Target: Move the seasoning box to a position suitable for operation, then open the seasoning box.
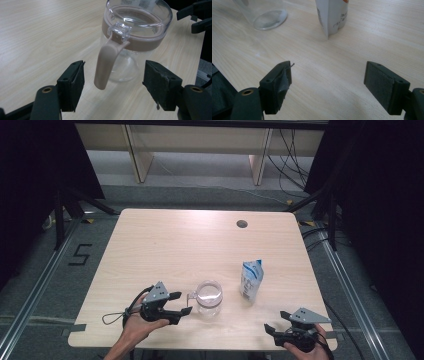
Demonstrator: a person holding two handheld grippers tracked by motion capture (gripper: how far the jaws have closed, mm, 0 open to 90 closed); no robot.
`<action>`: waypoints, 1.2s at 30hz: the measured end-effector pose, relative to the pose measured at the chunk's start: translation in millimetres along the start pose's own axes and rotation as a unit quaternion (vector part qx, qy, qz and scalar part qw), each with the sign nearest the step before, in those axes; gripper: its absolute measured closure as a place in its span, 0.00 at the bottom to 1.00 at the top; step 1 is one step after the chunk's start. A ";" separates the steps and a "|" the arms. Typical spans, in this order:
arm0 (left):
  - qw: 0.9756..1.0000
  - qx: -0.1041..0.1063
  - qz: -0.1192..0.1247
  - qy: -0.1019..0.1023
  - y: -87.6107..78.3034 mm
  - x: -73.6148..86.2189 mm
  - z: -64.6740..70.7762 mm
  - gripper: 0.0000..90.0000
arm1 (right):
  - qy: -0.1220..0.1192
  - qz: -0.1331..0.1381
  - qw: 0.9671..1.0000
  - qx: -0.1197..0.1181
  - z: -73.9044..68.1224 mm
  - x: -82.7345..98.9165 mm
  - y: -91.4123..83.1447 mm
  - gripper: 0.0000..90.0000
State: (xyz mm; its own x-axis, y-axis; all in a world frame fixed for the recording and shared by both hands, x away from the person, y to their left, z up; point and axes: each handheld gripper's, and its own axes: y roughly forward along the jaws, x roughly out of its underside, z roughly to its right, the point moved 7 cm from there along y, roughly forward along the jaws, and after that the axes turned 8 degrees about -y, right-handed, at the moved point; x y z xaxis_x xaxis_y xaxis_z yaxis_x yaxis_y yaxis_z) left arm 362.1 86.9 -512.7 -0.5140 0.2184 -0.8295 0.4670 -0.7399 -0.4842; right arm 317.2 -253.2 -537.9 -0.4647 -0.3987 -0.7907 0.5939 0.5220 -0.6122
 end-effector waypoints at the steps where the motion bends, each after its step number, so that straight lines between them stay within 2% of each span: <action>1: 1.000 0.000 -0.001 -0.006 -1.8 1.9 2.6 0.36 | -0.007 0.000 1.000 0.007 0.9 -0.4 0.1 0.26; 4: 1.000 -0.007 -0.004 -0.008 -3.7 2.9 3.4 0.36 | -0.008 0.000 1.000 0.006 0.6 -0.9 0.0 0.26; 6: 1.000 -0.011 0.000 -0.024 -6.0 1.5 4.9 0.35 | -0.007 0.001 1.000 -0.001 0.1 -0.7 1.0 0.26; 8: 1.000 -0.005 0.005 -0.026 -5.6 0.6 6.0 0.35 | -0.006 0.001 1.000 -0.003 -0.2 -0.8 0.8 0.26; 10: 1.000 -0.008 0.001 -0.025 -6.4 0.1 6.0 0.34 | -0.013 0.002 1.000 0.003 1.3 -0.4 0.2 0.27; 11: 0.999 -0.009 0.006 -0.031 -6.1 -1.5 6.2 0.34 | 0.008 -0.003 1.000 0.000 -2.0 0.2 -0.1 0.27; 12: 0.999 -0.009 0.006 -0.031 -6.1 -1.5 6.2 0.34 | 0.008 -0.003 1.000 0.000 -2.0 0.2 -0.1 0.27; 13: 0.999 -0.013 0.008 -0.036 -7.6 -4.3 6.5 0.34 | -0.003 0.002 1.000 -0.003 0.3 0.1 -0.4 0.27; 19: 0.999 -0.017 0.011 -0.039 -12.1 -9.4 8.0 0.33 | -0.003 0.005 1.000 -0.003 -0.1 -0.3 0.2 0.27; 20: 0.999 -0.017 0.017 -0.048 -12.5 -10.6 8.9 0.32 | 0.007 -0.005 1.000 0.003 -1.8 0.6 -0.3 0.27; 23: 0.999 -0.023 0.018 -0.042 -14.9 -12.3 8.0 0.32 | -0.006 0.000 1.000 -0.001 -0.9 -0.7 0.1 0.27; 24: 0.998 -0.025 0.023 -0.047 -15.1 -13.4 8.4 0.32 | 0.009 -0.005 1.000 -0.002 -3.9 -0.2 -0.5 0.27; 27: 0.998 -0.024 0.022 -0.045 -16.0 -15.2 8.2 0.32 | 0.004 -0.004 1.000 -0.003 -3.5 -0.4 -0.1 0.27; 28: 0.999 -0.026 0.021 -0.043 -15.9 -16.8 8.8 0.34 | -0.007 -0.001 1.000 -0.001 -1.3 -0.7 -0.1 0.27; 32: 0.999 -0.026 0.025 -0.038 -14.6 -20.4 8.9 0.43 | -0.007 0.003 1.000 -0.003 -1.8 -1.0 0.7 0.27; 33: 0.999 -0.027 0.027 -0.033 -14.3 -22.4 10.4 0.47 | 0.001 -0.001 1.000 -0.002 -4.0 -0.2 0.8 0.27; 35: 0.999 -0.028 0.030 -0.033 -14.3 -23.4 11.6 0.54 | 0.001 -0.001 1.000 -0.002 -4.1 -0.2 0.8 0.27; 36: 0.999 -0.024 0.034 -0.027 -14.2 -25.1 12.4 0.54 | 0.009 -0.002 1.000 -0.002 -4.8 -0.2 0.5 0.27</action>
State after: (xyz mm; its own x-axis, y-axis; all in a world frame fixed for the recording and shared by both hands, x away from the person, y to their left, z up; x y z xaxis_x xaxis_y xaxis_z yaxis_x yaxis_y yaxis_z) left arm 359.4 84.0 -481.6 -0.5175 0.1335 -0.8452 0.5350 -0.7204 -0.4413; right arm 314.4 -249.3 -538.0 -0.4788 -0.3880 -0.7875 0.5894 0.5228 -0.6159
